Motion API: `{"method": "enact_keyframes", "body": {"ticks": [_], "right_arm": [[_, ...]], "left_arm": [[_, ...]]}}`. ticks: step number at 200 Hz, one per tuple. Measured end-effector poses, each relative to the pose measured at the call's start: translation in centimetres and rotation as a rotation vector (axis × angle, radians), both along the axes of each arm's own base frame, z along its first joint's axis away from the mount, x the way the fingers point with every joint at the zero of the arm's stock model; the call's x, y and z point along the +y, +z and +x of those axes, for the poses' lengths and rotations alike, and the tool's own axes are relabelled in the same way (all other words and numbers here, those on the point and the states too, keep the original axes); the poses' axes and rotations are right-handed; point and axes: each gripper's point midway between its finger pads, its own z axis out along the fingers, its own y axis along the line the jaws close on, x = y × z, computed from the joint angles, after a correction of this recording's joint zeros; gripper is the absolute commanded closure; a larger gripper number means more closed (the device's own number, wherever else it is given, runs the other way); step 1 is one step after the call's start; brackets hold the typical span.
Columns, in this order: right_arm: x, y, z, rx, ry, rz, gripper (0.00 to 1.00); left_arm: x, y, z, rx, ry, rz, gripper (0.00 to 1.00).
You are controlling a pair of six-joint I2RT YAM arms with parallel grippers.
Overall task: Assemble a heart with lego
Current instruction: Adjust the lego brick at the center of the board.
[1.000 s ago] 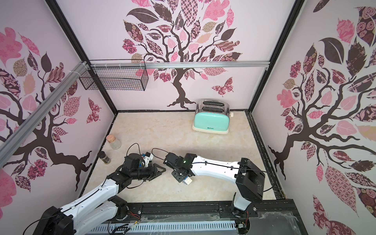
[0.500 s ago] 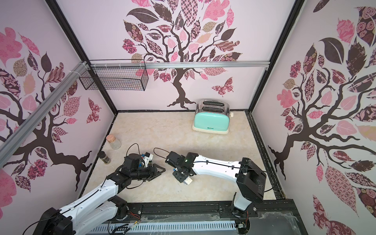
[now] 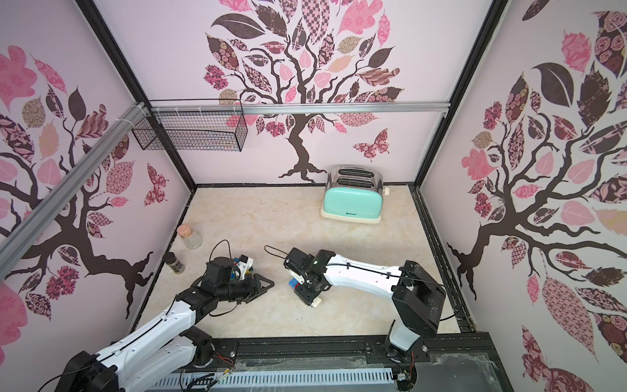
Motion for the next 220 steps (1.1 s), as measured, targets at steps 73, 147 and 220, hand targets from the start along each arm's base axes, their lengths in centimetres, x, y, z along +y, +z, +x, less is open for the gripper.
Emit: {"method": "enact_keyframes", "body": {"ticks": [73, 147, 220], "right_arm": [[-0.9, 0.5, 4.1, 0.006, -0.016, 0.102, 0.43], [-0.9, -1.5, 6.2, 0.072, -0.002, 0.162, 0.39], [-4.6, 0.7, 10.2, -0.118, -0.182, 0.222, 0.31]], "left_arm": [[0.4, 0.5, 1.0, 0.01, 0.021, 0.033, 0.46], [0.9, 0.5, 1.8, 0.016, 0.036, 0.058, 0.46], [3.8, 1.2, 3.8, 0.005, 0.135, 0.098, 0.42]]}}
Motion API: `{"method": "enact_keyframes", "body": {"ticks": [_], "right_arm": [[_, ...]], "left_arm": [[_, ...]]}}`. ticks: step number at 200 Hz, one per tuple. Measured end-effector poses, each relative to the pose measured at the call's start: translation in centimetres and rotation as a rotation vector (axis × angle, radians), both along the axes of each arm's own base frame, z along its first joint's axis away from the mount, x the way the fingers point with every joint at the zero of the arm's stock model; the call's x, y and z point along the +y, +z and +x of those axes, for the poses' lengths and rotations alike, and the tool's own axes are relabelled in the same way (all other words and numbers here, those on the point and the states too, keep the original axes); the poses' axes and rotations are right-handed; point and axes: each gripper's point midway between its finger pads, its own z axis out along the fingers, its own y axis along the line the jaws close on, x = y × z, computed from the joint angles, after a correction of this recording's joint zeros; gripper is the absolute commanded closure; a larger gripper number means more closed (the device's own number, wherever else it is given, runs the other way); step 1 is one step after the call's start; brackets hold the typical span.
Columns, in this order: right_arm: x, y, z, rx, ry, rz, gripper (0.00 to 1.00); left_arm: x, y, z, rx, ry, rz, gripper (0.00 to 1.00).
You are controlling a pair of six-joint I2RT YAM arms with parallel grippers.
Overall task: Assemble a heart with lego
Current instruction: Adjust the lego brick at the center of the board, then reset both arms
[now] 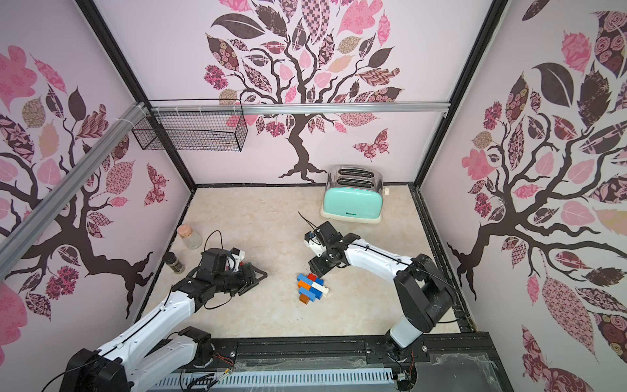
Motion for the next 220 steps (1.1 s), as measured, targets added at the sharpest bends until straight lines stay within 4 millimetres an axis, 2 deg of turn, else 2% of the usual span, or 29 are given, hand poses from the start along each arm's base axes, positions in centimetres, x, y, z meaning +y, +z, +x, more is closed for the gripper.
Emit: {"method": "enact_keyframes", "body": {"ticks": [11, 18, 19, 21, 25, 52, 84, 110, 132, 145, 162, 185, 220], "right_arm": [[-1.4, 0.8, 0.9, -0.045, -0.057, 0.017, 0.27], [-2.5, 1.4, 1.6, -0.078, -0.105, 0.033, 0.18], [-2.6, 1.5, 1.6, -0.081, -0.109, 0.034, 0.16], [-3.0, 1.6, 1.8, -0.094, -0.118, 0.035, 0.05], [-3.8, 2.0, 2.3, -0.115, -0.157, 0.044, 0.01], [-8.8, 4.8, 5.1, -0.281, -0.354, 0.078, 0.01], [-14.0, 7.6, 7.6, -0.477, -0.574, 0.094, 0.01], [-17.5, 7.3, 8.5, -0.569, -0.722, 0.096, 0.01], [-20.6, 6.3, 8.7, -0.637, -0.826, 0.059, 0.01], [-21.5, 6.0, 9.0, -0.672, -0.853, 0.034, 0.01], [-22.2, 6.1, 9.6, -0.723, -0.868, 0.035, 0.01], [-23.6, 5.6, 9.8, -0.767, -0.898, 0.059, 0.01], [-27.4, 4.5, 9.5, -0.79, -0.99, 0.101, 0.01]], "left_arm": [[1.4, 0.8, 1.3, -0.03, 0.047, 0.027, 0.4], [2.4, 1.5, 2.2, -0.053, 0.081, 0.048, 0.37], [2.5, 1.6, 2.3, -0.055, 0.085, 0.051, 0.37], [2.8, 1.8, 2.6, -0.061, 0.098, 0.057, 0.37], [3.4, 2.3, 3.1, -0.08, 0.116, 0.075, 0.36], [8.1, 5.3, 6.6, -0.21, 0.271, 0.236, 0.24], [13.6, 6.6, 8.3, -0.35, 0.432, 0.502, 0.11], [17.6, 7.2, 8.9, -0.495, 0.527, 0.734, 0.04], [20.9, 6.6, 9.8, -0.53, 0.57, 0.9, 0.04], [22.4, 5.7, 10.3, -0.543, 0.583, 0.964, 0.04], [23.2, 4.2, 10.7, -0.589, 0.579, 1.01, 0.05], [22.0, 0.9, 11.2, -0.615, 0.504, 0.977, 0.06], [20.8, -1.0, 13.6, -0.672, 0.468, 0.936, 0.11]]}}
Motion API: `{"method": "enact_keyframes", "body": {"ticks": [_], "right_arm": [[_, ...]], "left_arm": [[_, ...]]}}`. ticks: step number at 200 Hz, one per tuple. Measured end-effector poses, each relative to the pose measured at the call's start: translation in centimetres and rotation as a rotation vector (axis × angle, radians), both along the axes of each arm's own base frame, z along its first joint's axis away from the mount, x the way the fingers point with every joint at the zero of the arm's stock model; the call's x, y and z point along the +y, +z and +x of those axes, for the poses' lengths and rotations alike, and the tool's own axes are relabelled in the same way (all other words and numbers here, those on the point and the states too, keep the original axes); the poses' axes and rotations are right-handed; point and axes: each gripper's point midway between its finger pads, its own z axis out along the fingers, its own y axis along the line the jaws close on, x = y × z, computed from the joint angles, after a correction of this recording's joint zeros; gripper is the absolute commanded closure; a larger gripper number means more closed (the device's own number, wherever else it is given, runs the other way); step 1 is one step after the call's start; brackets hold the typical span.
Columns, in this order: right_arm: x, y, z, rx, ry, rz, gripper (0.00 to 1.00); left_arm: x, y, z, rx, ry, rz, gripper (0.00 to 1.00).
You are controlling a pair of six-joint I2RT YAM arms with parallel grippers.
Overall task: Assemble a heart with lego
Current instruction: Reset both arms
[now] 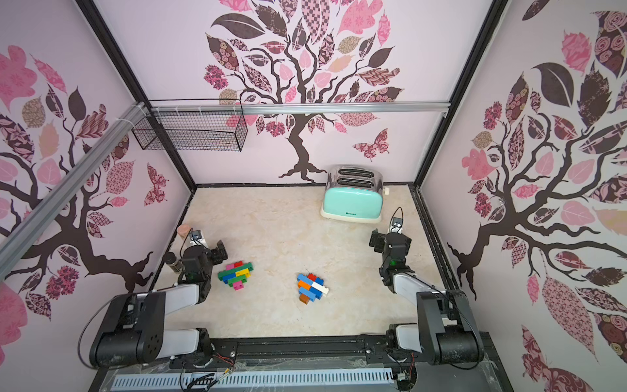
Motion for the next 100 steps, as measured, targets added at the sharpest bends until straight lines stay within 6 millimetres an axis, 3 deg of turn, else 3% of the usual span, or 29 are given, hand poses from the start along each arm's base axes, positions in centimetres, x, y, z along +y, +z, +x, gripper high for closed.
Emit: {"method": "enact_keyframes", "body": {"ticks": [17, 42, 63, 100], "right_arm": [[-0.5, 0.1, 0.2, -0.032, 0.015, 0.033, 0.01], [1.4, 0.1, 0.8, -0.052, 0.131, 0.058, 0.0], [2.9, 0.2, 0.2, -0.096, 0.208, 0.053, 0.0], [3.6, -1.8, -0.3, -0.086, 0.247, 0.05, 0.0]], "left_arm": [[-1.3, -0.5, 1.0, -0.023, -0.033, 0.034, 0.14], [-3.1, -1.5, 1.7, -0.006, -0.08, 0.068, 0.13], [-2.2, -0.3, 2.2, -0.046, -0.036, 0.077, 0.12], [-0.4, 1.0, 3.3, -0.074, 0.018, 0.058, 0.07]]}}
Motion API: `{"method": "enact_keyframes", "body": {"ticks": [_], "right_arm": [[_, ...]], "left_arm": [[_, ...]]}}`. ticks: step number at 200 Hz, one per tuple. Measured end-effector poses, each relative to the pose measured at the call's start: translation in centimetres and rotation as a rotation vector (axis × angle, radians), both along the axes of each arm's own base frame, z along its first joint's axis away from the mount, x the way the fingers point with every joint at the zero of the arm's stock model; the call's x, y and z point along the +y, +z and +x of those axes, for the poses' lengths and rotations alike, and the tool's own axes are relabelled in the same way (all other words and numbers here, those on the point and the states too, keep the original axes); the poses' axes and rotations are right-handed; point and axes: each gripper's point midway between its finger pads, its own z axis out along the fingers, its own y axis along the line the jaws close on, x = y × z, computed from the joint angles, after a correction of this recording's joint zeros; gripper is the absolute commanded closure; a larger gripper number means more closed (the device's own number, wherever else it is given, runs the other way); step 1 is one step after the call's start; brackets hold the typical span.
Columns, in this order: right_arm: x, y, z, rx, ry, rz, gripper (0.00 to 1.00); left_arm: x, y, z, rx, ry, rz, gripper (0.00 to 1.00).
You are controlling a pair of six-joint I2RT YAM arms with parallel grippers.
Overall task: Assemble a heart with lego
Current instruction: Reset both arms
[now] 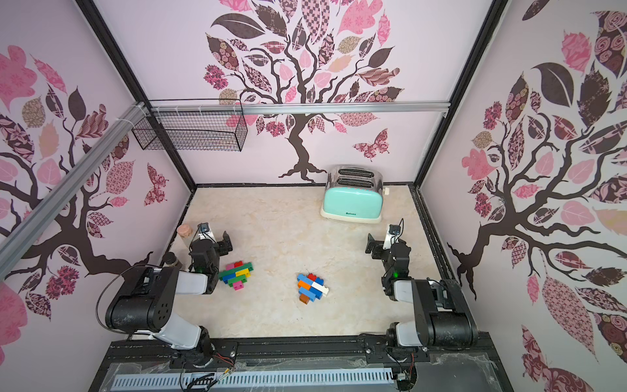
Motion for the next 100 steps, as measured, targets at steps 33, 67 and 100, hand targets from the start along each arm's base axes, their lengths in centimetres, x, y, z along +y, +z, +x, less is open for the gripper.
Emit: {"method": "enact_keyframes", "body": {"ticks": [33, 67, 100], "right_arm": [[0.1, -2.4, 0.2, 0.036, -0.029, -0.016, 0.0], [-0.3, -1.1, 0.9, -0.005, -0.066, -0.027, 0.0], [-0.6, -0.9, 0.9, -0.006, -0.083, -0.031, 0.0]], "left_arm": [[0.0, -0.4, -0.1, 0.016, -0.002, -0.013, 0.02], [-0.1, -0.5, -0.1, 0.018, -0.005, -0.015, 0.02], [-0.3, -0.5, -0.1, 0.018, -0.008, -0.014, 0.02]]}}
